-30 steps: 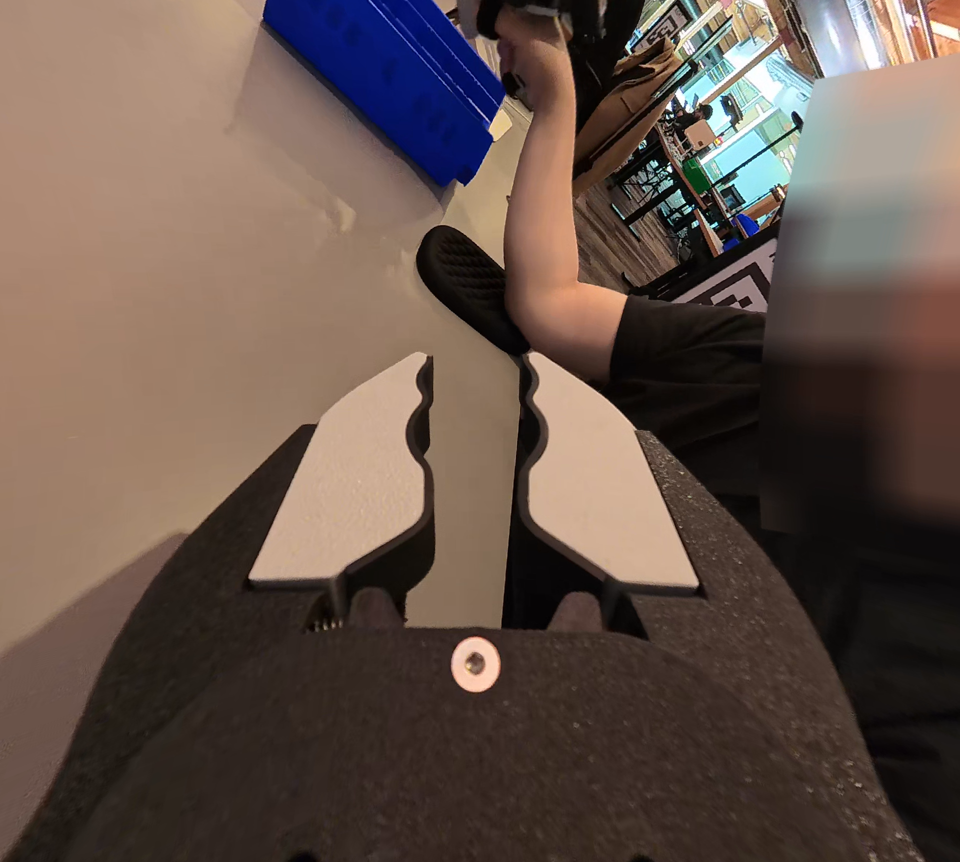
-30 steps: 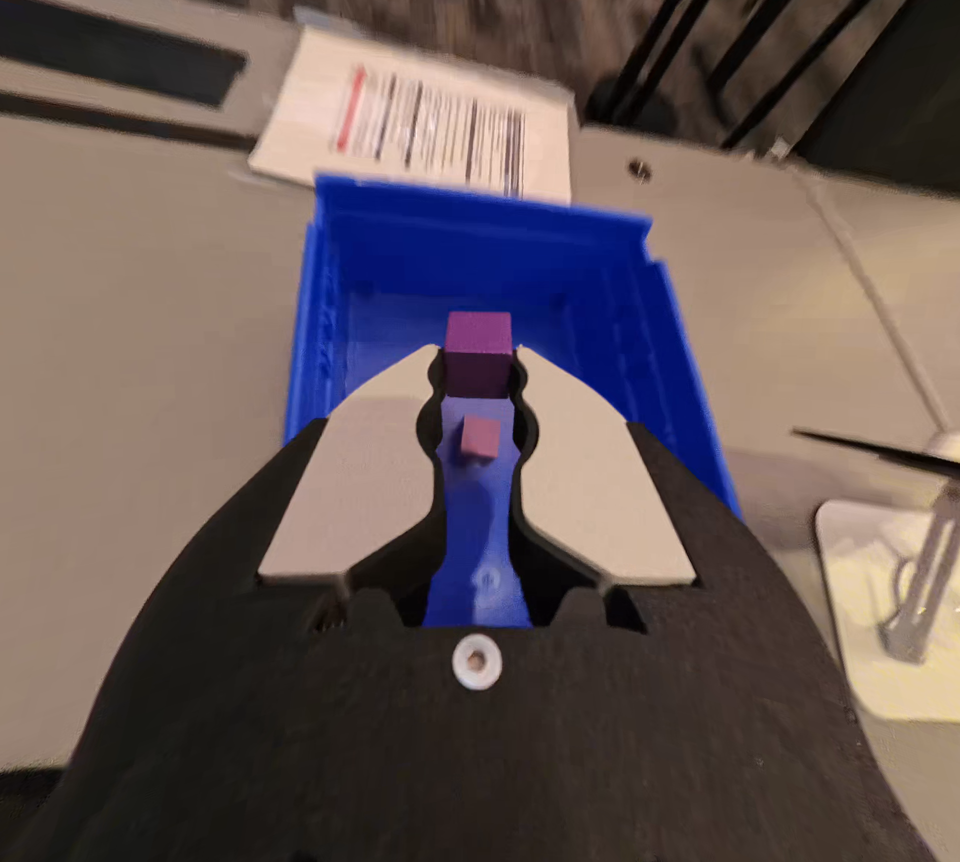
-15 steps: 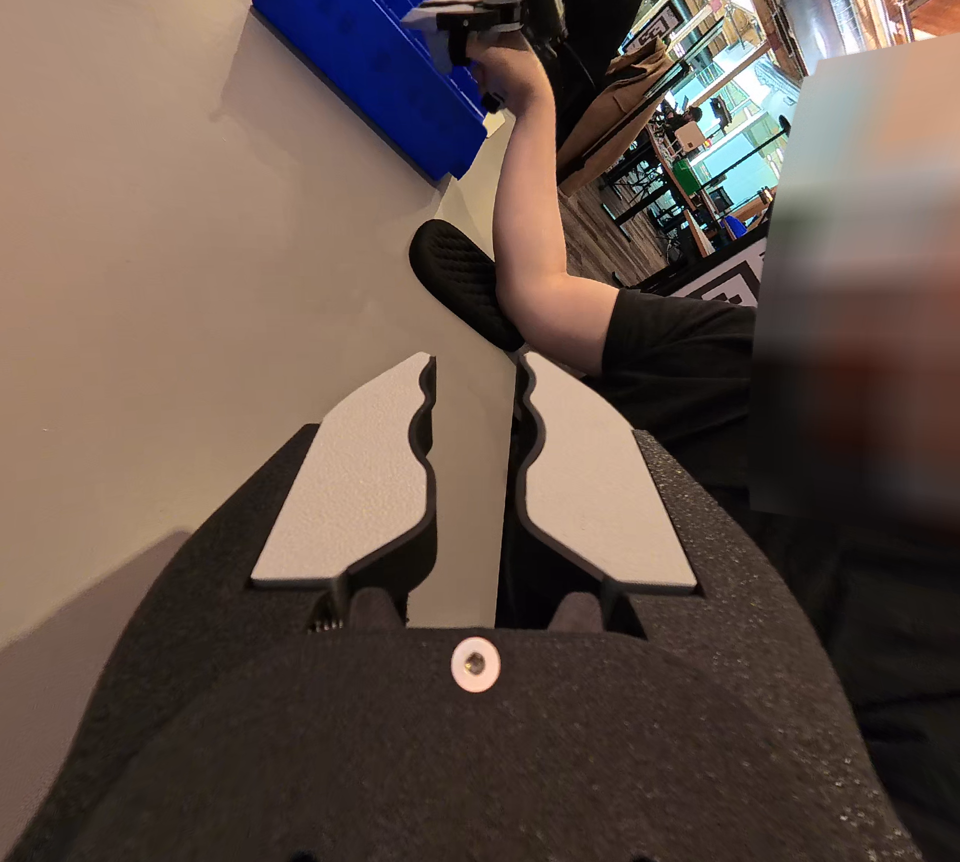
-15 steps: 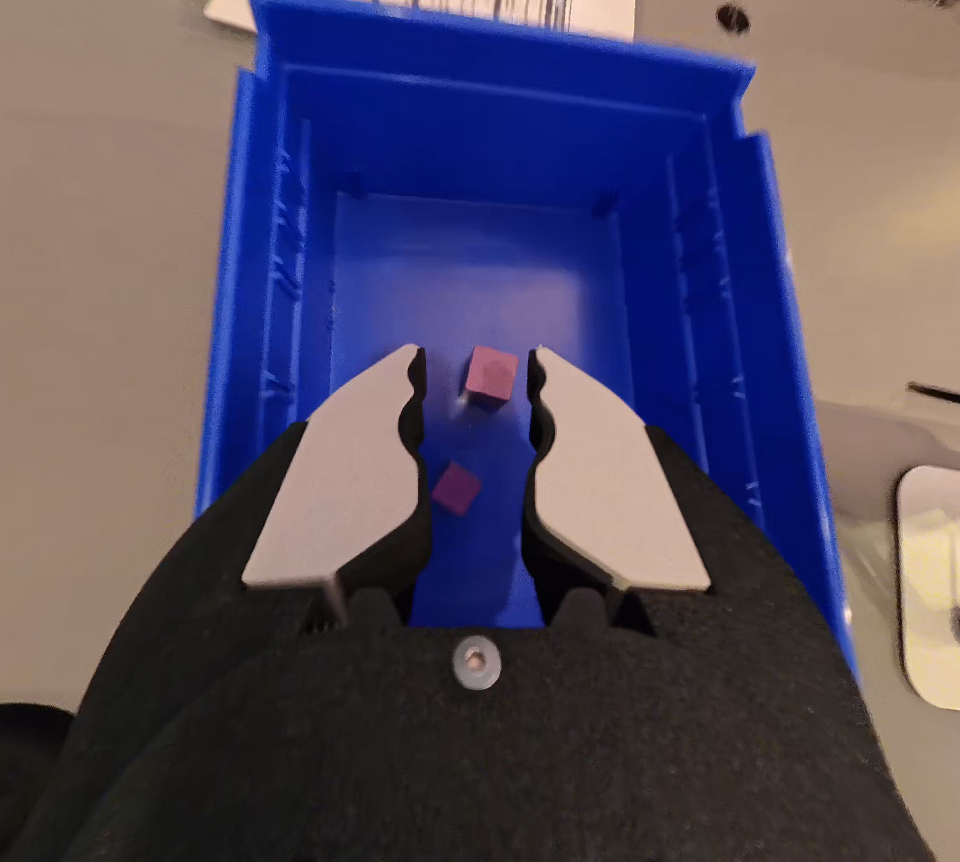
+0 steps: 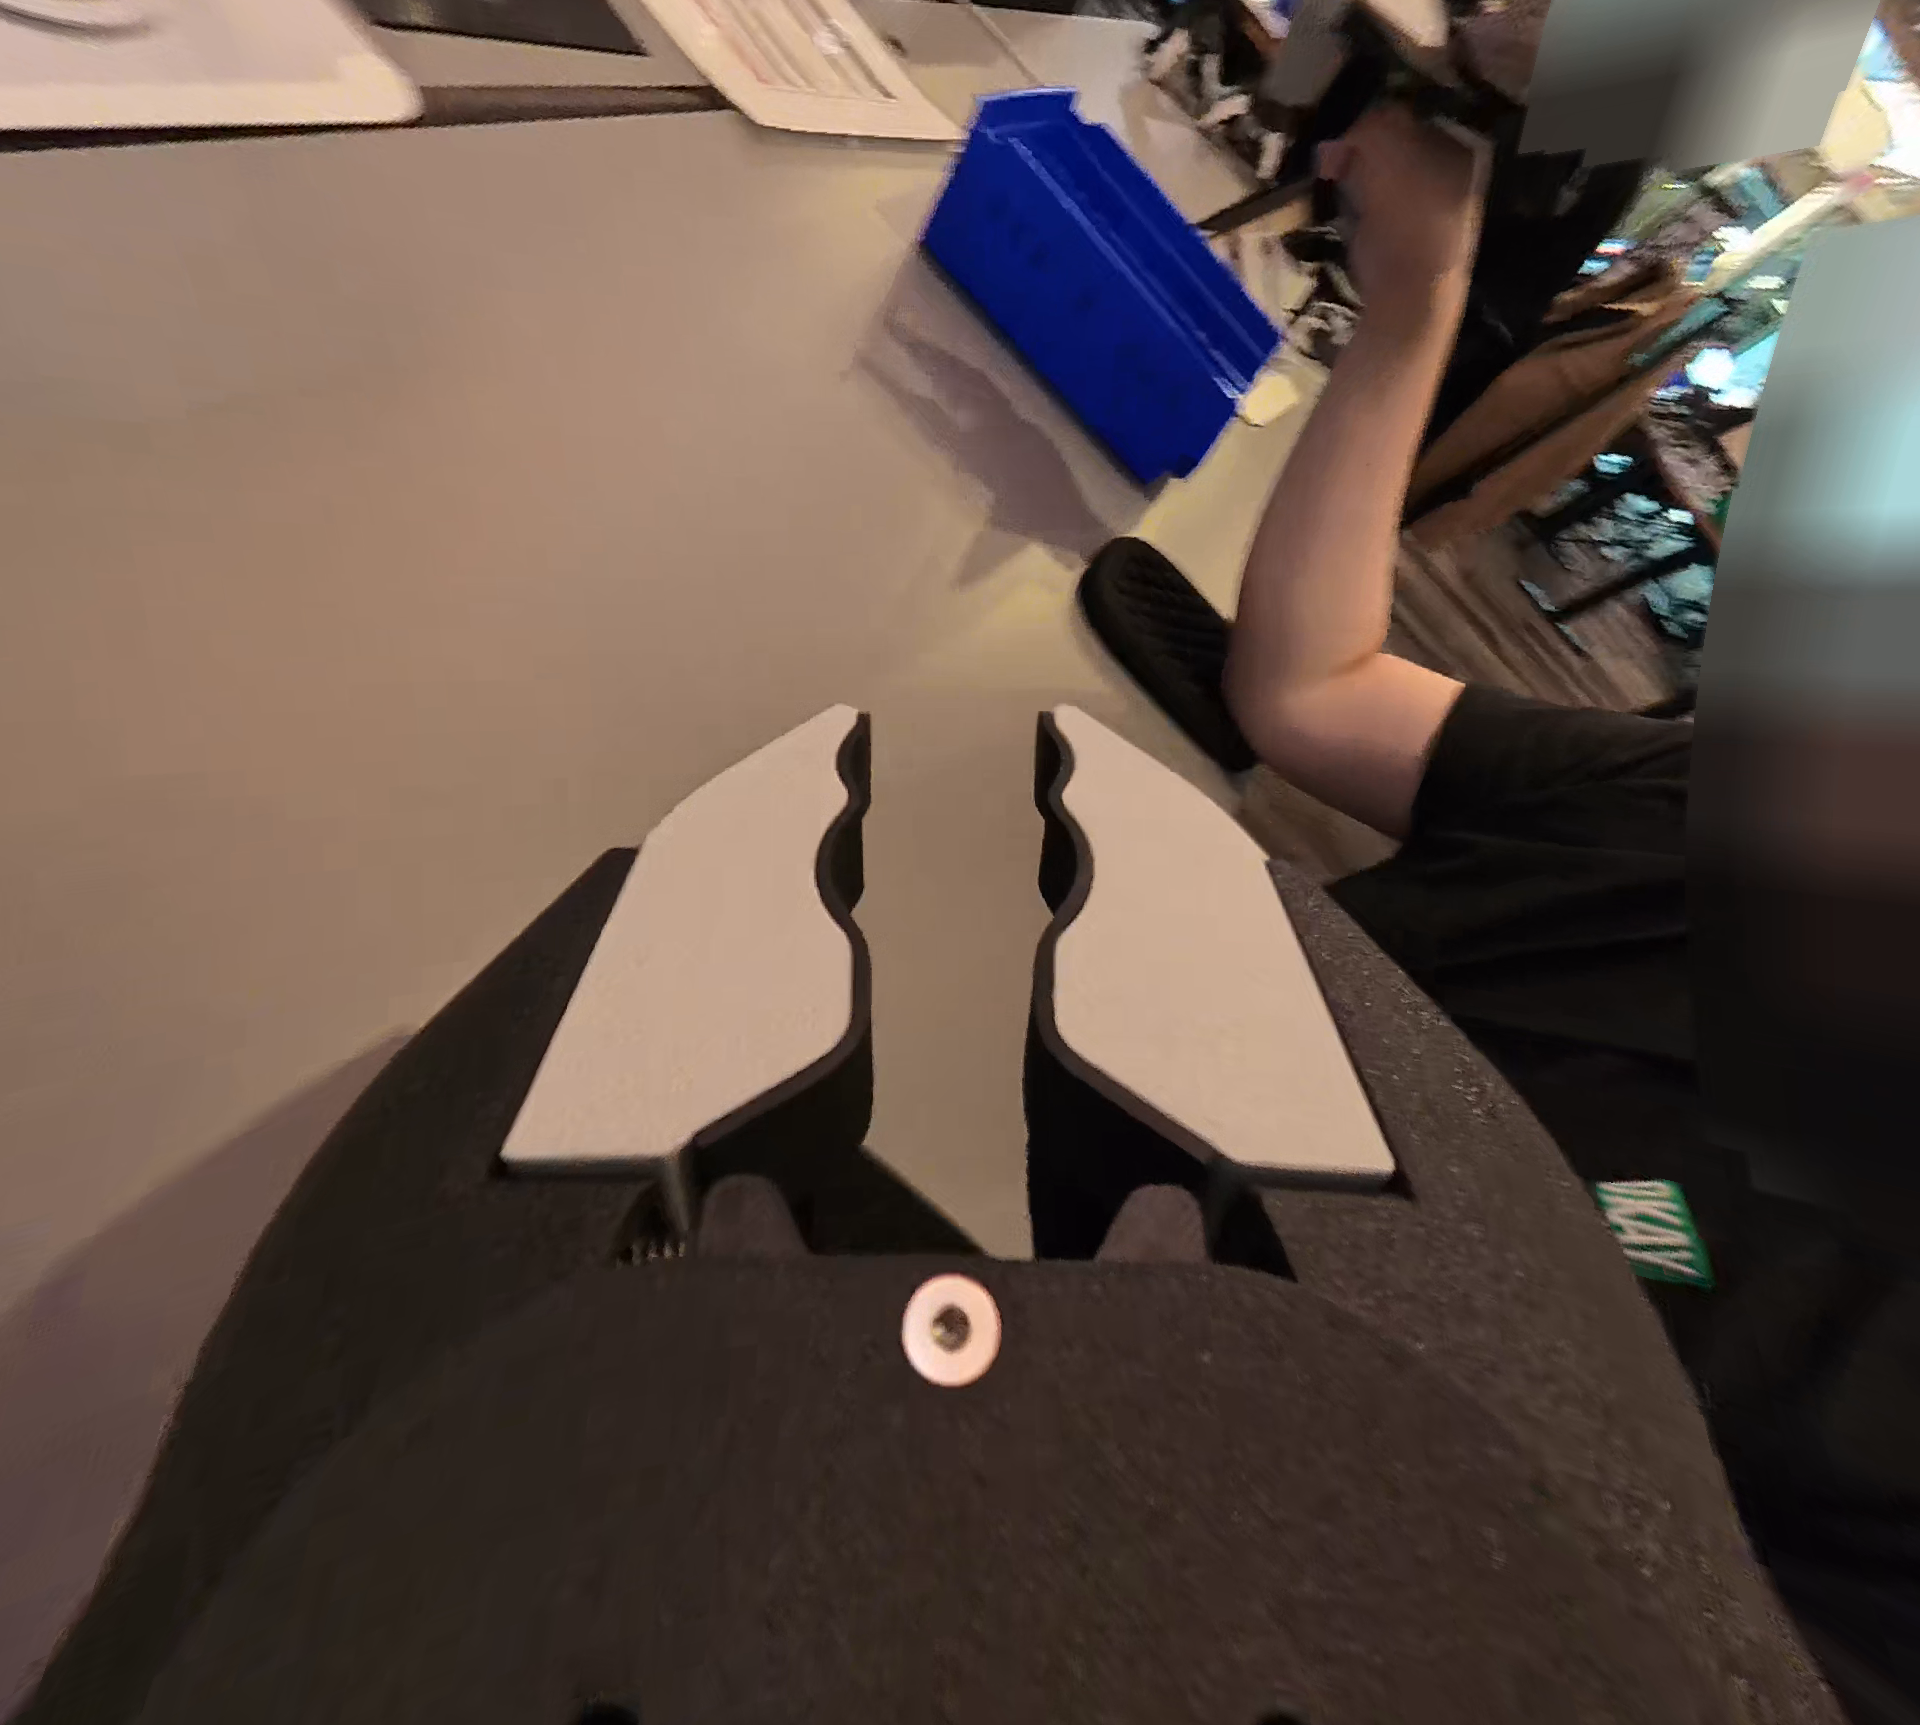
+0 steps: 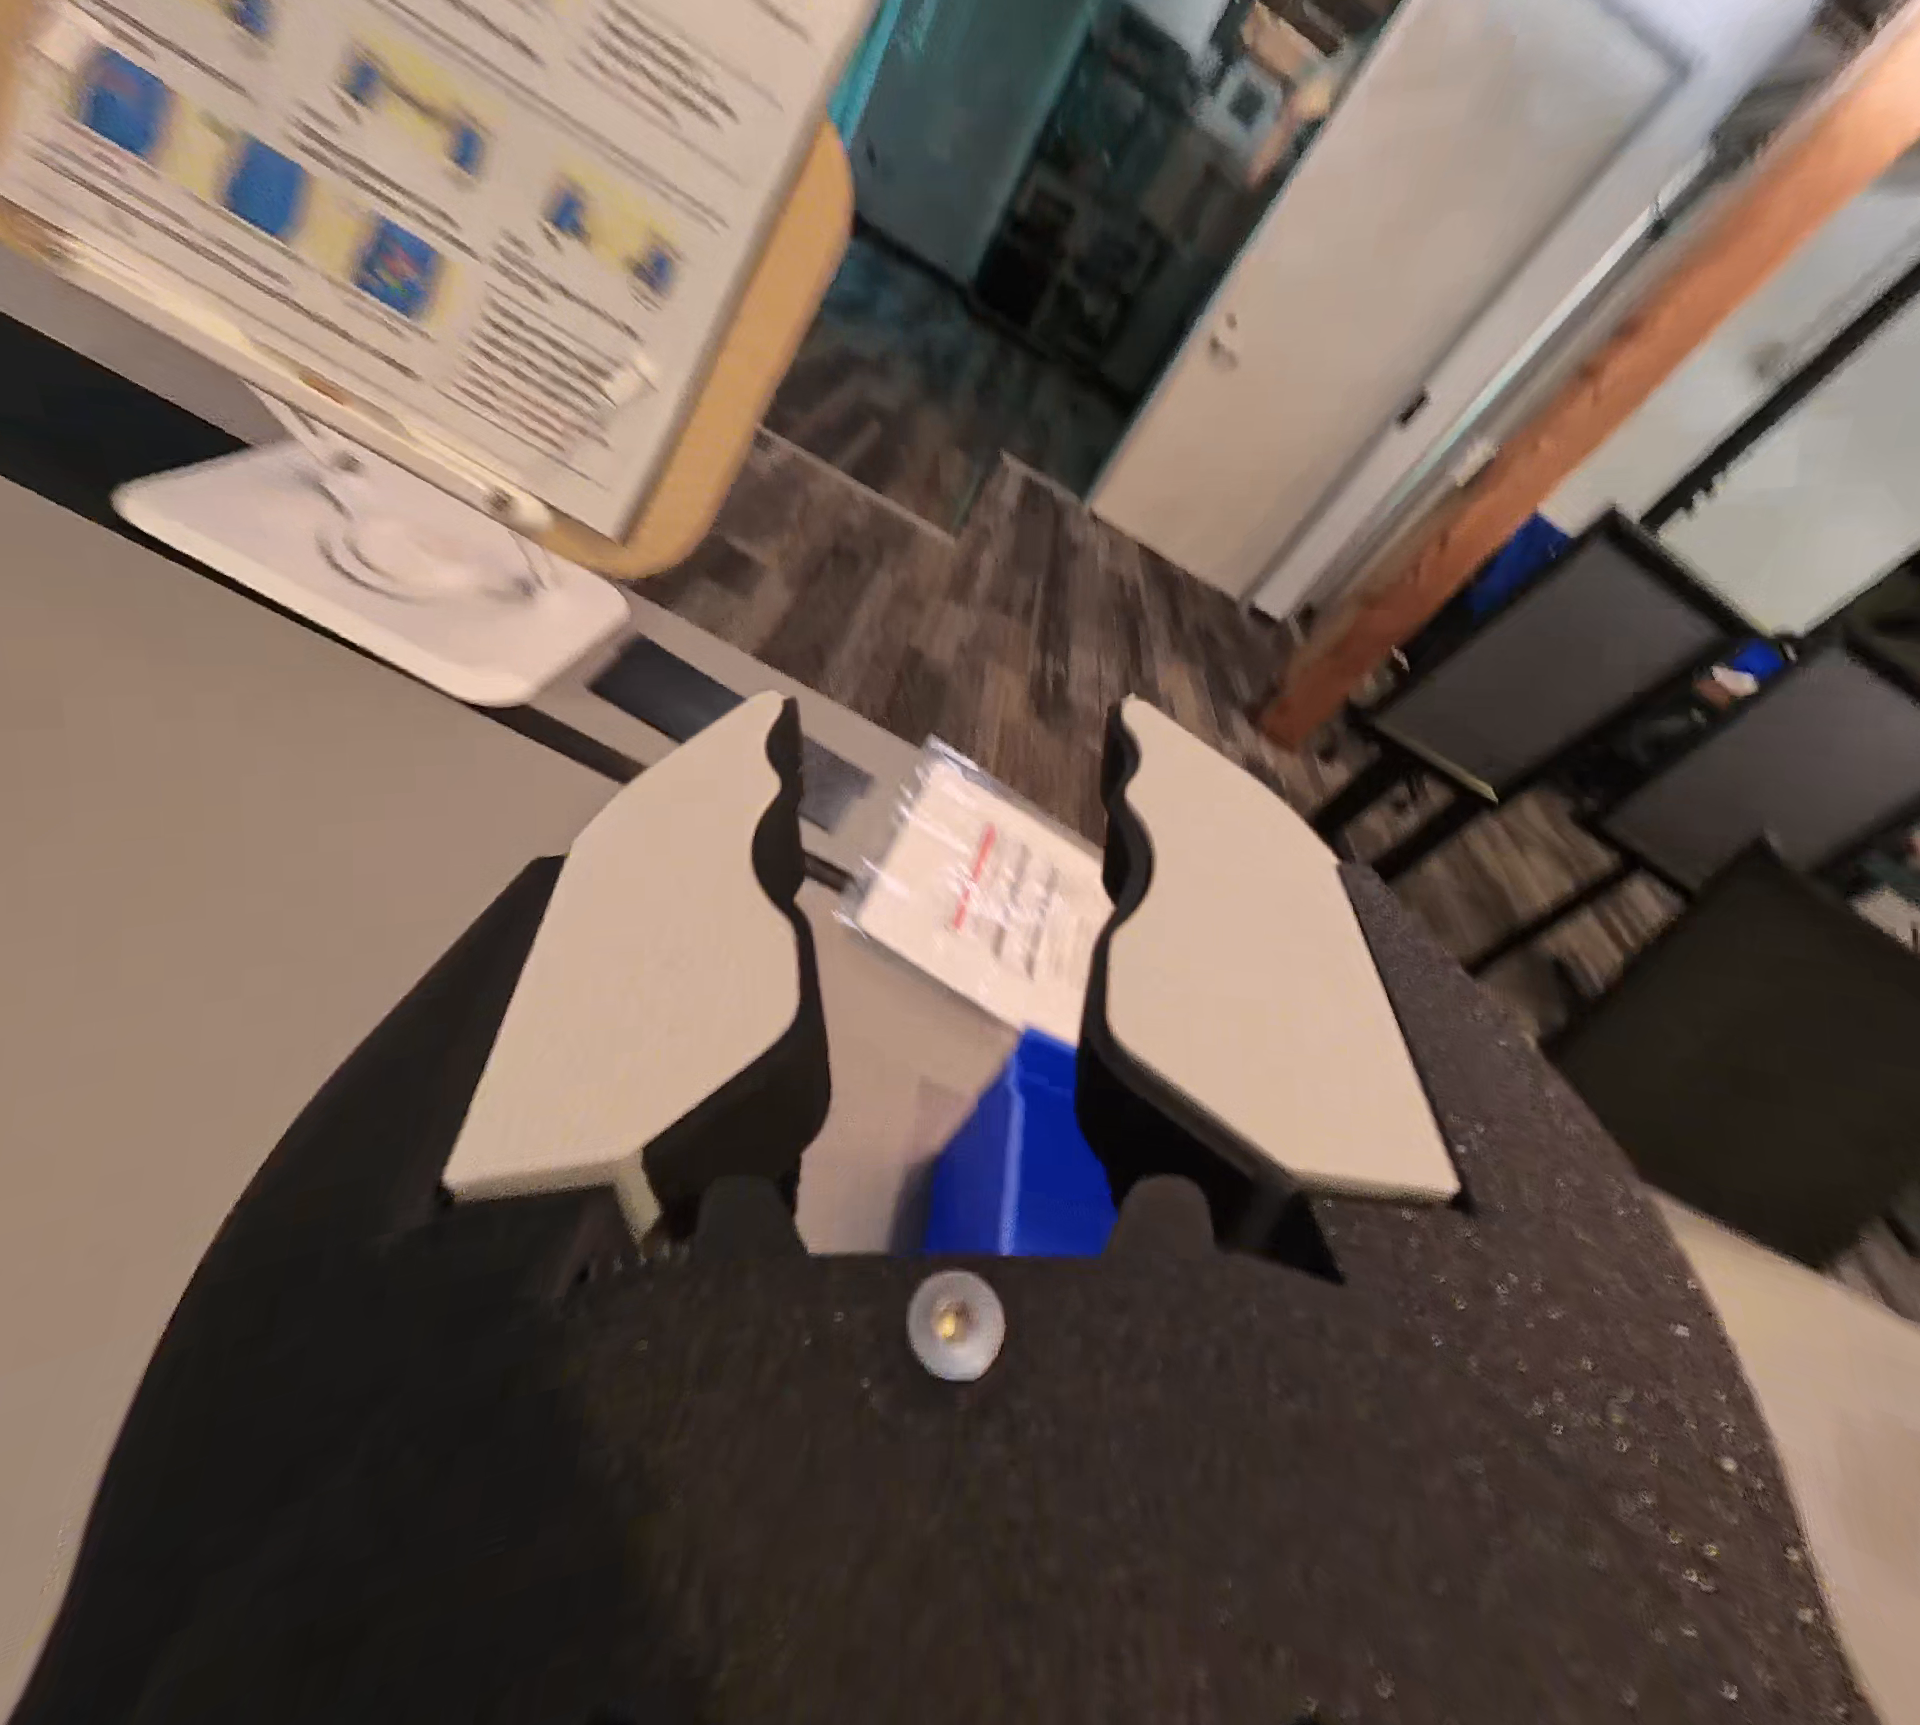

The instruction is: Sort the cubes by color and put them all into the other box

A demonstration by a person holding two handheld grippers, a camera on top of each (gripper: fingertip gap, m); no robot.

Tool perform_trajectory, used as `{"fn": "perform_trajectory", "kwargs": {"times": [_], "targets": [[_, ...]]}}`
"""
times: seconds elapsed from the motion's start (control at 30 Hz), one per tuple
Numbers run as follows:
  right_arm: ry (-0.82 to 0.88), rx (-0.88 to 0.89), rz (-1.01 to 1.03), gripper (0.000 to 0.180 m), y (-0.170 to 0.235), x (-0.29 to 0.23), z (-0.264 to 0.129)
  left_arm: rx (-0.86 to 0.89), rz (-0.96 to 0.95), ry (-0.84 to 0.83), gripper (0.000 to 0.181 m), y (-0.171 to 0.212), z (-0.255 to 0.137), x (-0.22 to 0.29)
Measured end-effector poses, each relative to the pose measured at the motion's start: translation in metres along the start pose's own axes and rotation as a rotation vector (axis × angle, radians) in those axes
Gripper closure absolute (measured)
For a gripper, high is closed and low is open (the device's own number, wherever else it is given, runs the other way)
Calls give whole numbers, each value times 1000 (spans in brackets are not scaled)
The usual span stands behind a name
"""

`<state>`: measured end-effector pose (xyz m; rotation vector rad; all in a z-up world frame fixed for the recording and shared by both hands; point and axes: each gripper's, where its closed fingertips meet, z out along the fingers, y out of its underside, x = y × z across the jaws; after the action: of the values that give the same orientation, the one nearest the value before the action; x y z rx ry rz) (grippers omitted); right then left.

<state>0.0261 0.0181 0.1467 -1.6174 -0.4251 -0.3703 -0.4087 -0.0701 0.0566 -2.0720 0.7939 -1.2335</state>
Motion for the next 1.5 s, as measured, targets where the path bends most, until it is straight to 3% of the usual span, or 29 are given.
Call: {"fn": "perform_trajectory", "kwargs": {"times": [0.2,0.37,0.5,0.73,1.13,1.5], "targets": [[-176,181,-95,124,-64,-101,0,-9,-33,-391,144,1,-84,-64],[-279,169,-259,122,-69,-171,6,-160,-174,-816,142,34,-180,-142],[-324,133,-307,121,-61,-195,12,-391,-358,-985,137,83,-233,-181],[-345,92,-293,121,-49,-195,19,-512,-595,-996,140,131,-236,-222],[-377,42,-325,121,-36,-201,24,-824,-621,-1208,131,173,-256,-261],[-400,14,-356,121,-29,-205,25,-852,-758,-1102,133,187,-247,-263]]}}
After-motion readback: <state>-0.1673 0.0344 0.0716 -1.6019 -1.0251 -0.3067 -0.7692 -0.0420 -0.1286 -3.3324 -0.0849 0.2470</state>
